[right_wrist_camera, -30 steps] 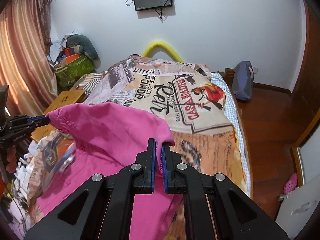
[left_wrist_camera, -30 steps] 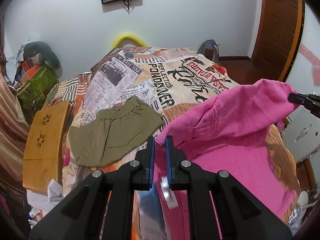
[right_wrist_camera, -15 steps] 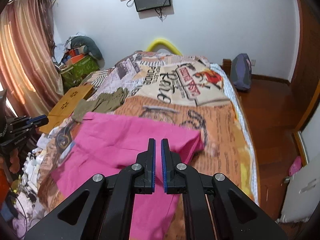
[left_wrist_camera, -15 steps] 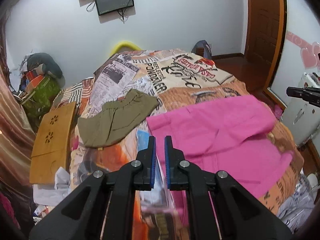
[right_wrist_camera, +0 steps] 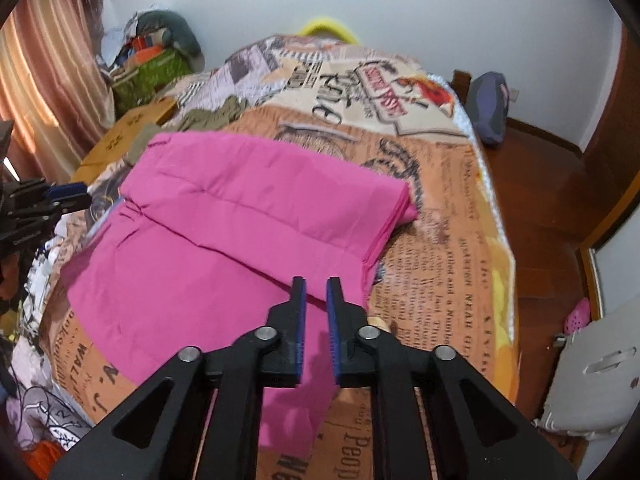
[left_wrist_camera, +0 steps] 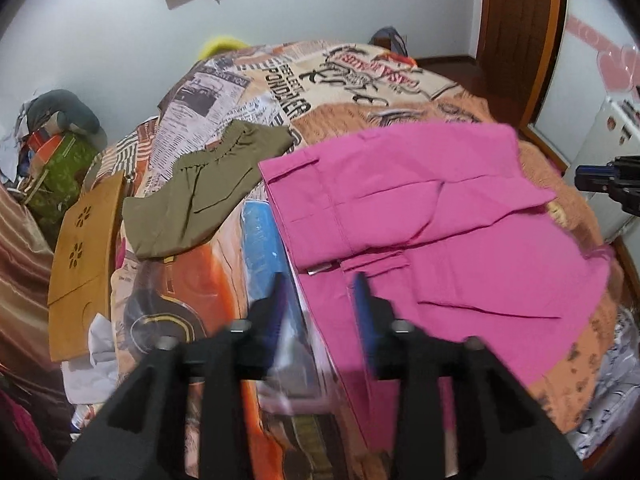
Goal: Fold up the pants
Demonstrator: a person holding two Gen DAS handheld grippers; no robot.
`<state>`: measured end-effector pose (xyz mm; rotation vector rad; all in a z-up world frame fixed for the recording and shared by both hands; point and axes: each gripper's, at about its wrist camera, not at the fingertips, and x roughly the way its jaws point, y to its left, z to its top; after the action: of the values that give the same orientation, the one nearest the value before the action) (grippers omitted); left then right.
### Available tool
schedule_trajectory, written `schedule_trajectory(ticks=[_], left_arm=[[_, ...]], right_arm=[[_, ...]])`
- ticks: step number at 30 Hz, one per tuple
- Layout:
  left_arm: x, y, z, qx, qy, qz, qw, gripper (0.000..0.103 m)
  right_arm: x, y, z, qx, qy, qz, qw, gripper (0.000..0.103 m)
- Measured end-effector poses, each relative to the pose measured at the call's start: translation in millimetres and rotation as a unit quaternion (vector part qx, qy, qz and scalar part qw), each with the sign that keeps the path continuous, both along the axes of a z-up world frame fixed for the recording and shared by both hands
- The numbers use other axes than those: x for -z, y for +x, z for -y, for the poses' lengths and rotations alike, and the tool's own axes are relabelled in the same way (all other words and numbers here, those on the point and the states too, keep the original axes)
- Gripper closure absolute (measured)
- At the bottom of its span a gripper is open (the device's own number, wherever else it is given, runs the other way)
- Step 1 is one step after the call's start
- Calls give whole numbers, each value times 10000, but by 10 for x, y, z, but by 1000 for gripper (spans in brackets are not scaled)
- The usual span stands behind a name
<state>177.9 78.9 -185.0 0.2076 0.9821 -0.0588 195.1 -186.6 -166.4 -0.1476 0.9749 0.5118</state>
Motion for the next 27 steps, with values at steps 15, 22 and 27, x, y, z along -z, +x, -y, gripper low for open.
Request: schedule_trajectory(ticks=[15, 22, 27], left_arm=[[311, 471, 356, 1089, 663, -356, 9912, 45], [262, 555, 336, 1124, 412, -419, 9919, 45], [284, 530, 362, 1156, 295, -494, 9916, 44]], right_arm=[[341, 53, -674, -1298, -791, 49, 9884, 59], [400, 192, -775, -1437, -740, 82, 9868, 70], [370, 272, -776, -1298, -498, 87, 9903, 96]])
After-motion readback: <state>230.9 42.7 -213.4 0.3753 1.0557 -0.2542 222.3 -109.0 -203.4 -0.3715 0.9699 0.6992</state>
